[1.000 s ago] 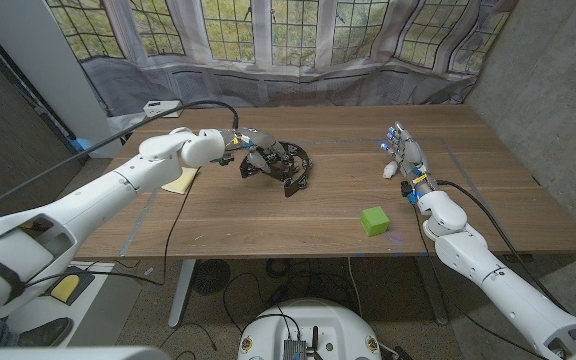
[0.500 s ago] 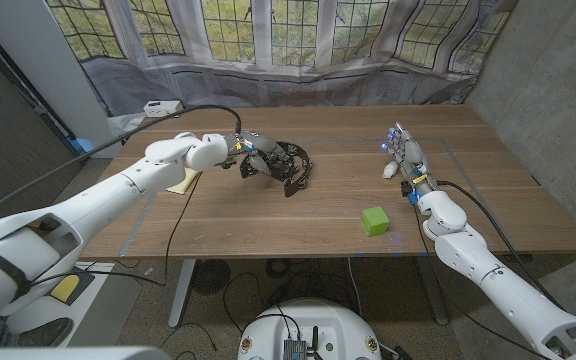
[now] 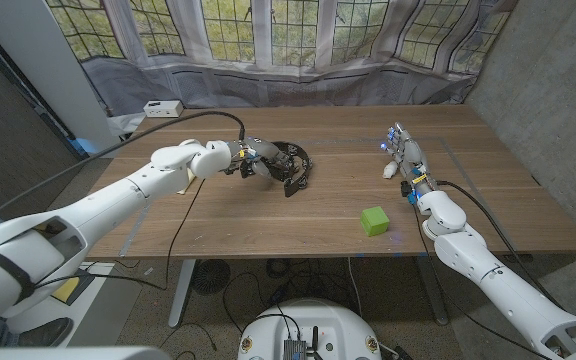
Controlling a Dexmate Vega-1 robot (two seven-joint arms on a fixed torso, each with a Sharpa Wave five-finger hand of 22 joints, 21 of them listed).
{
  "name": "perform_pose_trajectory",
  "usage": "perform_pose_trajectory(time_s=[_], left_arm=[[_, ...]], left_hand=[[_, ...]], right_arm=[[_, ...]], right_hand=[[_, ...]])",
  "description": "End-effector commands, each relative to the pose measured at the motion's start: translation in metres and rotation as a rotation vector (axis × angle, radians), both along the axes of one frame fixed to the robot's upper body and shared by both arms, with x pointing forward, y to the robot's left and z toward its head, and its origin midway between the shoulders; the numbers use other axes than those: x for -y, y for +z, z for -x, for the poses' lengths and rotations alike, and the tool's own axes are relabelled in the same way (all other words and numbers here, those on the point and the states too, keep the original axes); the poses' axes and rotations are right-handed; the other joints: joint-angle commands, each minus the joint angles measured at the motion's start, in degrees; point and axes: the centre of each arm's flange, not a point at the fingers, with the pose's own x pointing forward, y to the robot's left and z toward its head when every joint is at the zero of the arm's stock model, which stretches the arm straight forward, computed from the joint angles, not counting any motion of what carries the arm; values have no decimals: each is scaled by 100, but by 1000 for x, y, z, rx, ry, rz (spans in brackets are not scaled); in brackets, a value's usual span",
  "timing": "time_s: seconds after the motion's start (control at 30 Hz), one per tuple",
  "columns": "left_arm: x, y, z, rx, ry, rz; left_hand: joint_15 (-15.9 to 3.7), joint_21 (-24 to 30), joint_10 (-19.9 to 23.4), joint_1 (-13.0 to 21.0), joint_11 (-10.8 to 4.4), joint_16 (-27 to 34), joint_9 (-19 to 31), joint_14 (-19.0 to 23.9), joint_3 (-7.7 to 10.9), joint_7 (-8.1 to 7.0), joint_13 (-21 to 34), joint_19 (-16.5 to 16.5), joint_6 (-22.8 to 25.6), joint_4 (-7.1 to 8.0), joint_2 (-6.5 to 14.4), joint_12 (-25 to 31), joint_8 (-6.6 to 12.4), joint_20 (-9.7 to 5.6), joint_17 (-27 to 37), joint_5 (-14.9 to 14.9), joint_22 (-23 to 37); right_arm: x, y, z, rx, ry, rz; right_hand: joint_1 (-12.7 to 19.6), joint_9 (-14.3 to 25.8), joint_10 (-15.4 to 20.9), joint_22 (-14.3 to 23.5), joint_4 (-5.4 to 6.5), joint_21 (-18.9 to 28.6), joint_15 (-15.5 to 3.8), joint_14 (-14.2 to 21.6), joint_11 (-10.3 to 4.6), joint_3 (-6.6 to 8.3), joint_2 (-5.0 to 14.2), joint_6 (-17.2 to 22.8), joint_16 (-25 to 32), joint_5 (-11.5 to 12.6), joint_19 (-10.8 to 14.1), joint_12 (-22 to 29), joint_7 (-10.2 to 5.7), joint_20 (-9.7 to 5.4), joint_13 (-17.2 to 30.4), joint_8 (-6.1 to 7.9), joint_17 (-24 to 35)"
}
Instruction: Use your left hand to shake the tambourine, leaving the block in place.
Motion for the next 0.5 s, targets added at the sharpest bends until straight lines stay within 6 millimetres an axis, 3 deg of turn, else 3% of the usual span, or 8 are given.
perform_pose_trajectory(time_s=[0.03, 0.4, 0.5], left_arm=[[7, -10, -2, 38, -8, -15], [8, -17, -3, 73, -48, 56], [7, -20, -6, 68, -45, 67]], left_hand=[[-149, -4, 44, 45, 50, -10, 22, 43, -27, 18, 17, 0, 26, -2, 56, -10, -12, 36, 22, -11, 30], [-269, 82, 488, 326, -65, 107, 26, 457, -119, -19, 22, 306, 592, -41, 237, 107, 132, 15, 28, 1, 37], [-255, 105, 593, 369, -37, 125, 26, 541, -156, 1, 22, 378, 688, -40, 253, 131, 146, 10, 30, 0, 40]], right_arm=[[2, -3, 4, -5, -4, 7], [5, -9, 7, -14, -13, 4], [6, -9, 8, -15, -16, 3]], right_hand=[[72, 10, 29, 22, -33, -2, 21, 22, 8, 6, 11, 33, 2, 10, 51, -21, -37, 9, 22, 10, 9], [72, 11, 38, 22, -34, -4, 30, 36, 8, -1, 6, 35, 3, 9, 57, -24, -36, 16, 23, 10, 9], [66, 11, 35, 22, -31, -5, 28, 39, 4, -5, 6, 37, 4, 9, 59, -27, -43, 23, 24, 10, 11]])
